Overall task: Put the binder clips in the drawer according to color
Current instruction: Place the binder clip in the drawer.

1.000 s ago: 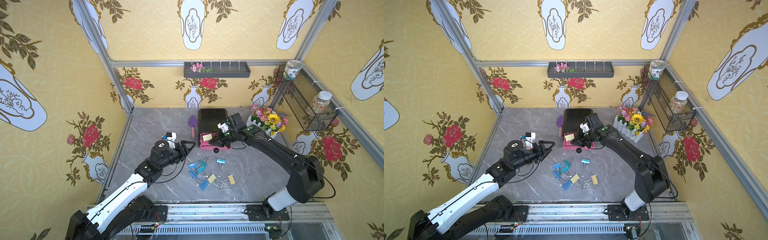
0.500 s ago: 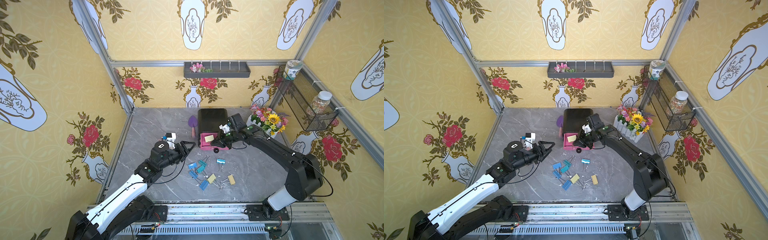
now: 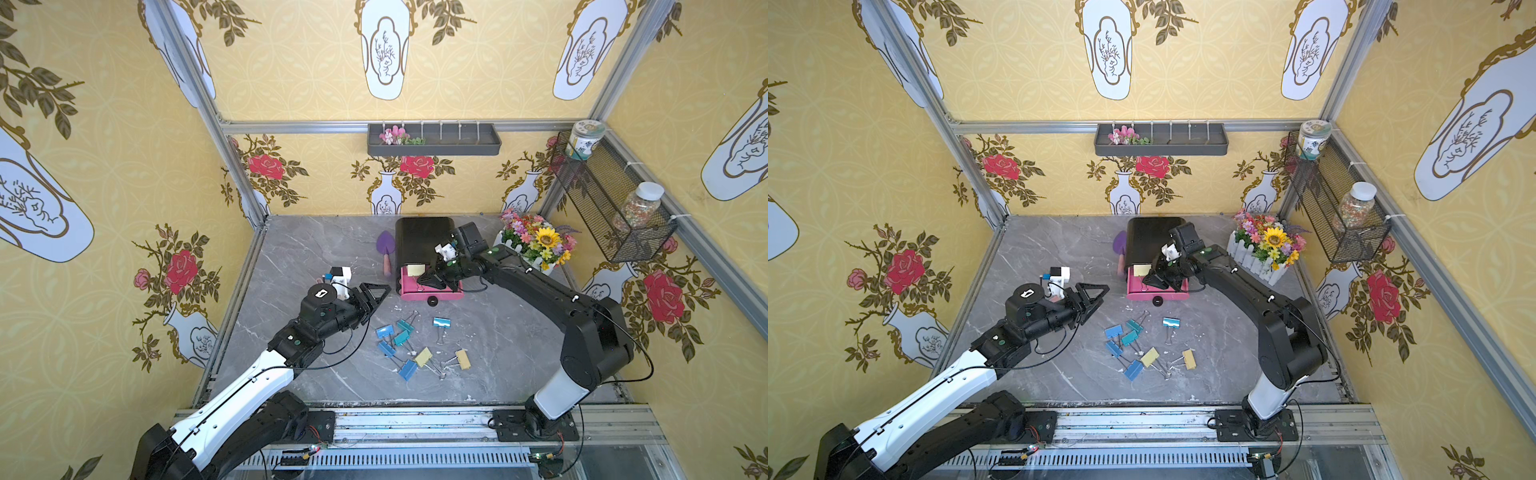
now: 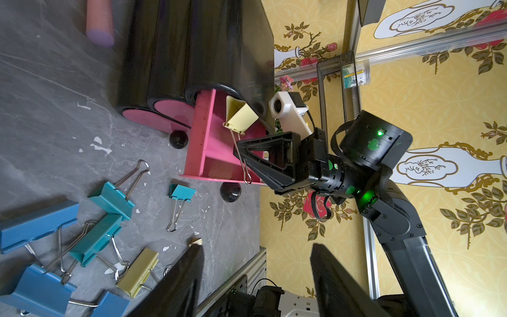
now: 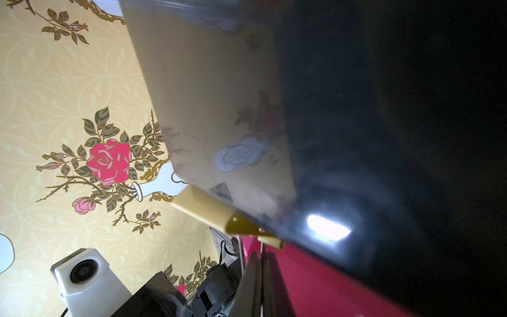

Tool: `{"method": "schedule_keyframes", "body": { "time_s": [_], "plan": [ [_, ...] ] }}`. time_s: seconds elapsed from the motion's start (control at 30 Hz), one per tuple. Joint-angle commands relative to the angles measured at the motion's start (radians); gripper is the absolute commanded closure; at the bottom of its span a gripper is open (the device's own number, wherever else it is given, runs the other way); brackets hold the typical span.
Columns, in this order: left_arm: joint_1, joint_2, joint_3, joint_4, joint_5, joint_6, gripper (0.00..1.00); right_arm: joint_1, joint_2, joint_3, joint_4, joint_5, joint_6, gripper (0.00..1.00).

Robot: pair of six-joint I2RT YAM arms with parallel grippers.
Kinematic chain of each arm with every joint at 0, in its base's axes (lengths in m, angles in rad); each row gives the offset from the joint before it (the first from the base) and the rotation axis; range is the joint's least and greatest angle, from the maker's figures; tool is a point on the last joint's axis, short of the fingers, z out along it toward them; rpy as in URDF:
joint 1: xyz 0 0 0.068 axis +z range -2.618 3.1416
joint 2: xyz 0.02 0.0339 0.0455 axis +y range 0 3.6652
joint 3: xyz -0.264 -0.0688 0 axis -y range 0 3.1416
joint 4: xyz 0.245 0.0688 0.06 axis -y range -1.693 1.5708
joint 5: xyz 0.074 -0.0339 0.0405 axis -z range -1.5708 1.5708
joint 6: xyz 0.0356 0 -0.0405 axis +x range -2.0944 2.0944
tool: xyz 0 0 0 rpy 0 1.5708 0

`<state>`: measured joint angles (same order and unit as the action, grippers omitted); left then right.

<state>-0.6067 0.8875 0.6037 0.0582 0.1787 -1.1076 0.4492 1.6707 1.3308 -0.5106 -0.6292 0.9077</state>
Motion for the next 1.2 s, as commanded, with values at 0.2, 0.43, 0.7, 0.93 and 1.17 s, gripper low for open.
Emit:
{"method": "schedule_keyframes", "body": {
  "time_s": [0.2, 0.43, 0.7, 0.93, 1.17],
  "plan": [
    [0.002, -0.013, -0.013, 0.017, -0.001, -0.003, 0.32, -0.001, 0.006, 0.014, -0.03, 0.034, -0.015, 0.83],
    [0.002, -0.019, -0.015, 0.019, 0.001, -0.008, 0.32, -0.001, -0.037, -0.006, -0.039, 0.045, -0.03, 0.59],
    [0.002, -0.027, -0.016, 0.014, -0.001, -0.011, 0.32, 0.003, -0.131, -0.006, -0.08, 0.08, -0.077, 0.42],
    [0.002, -0.009, -0.013, 0.0, 0.004, 0.002, 0.32, 0.063, -0.305, -0.037, -0.195, 0.22, -0.161, 0.34],
    [0.001, -0.001, -0.06, -0.021, 0.011, 0.012, 0.33, 0.305, -0.531, -0.216, -0.299, 0.498, -0.152, 0.35]
  ]
}}
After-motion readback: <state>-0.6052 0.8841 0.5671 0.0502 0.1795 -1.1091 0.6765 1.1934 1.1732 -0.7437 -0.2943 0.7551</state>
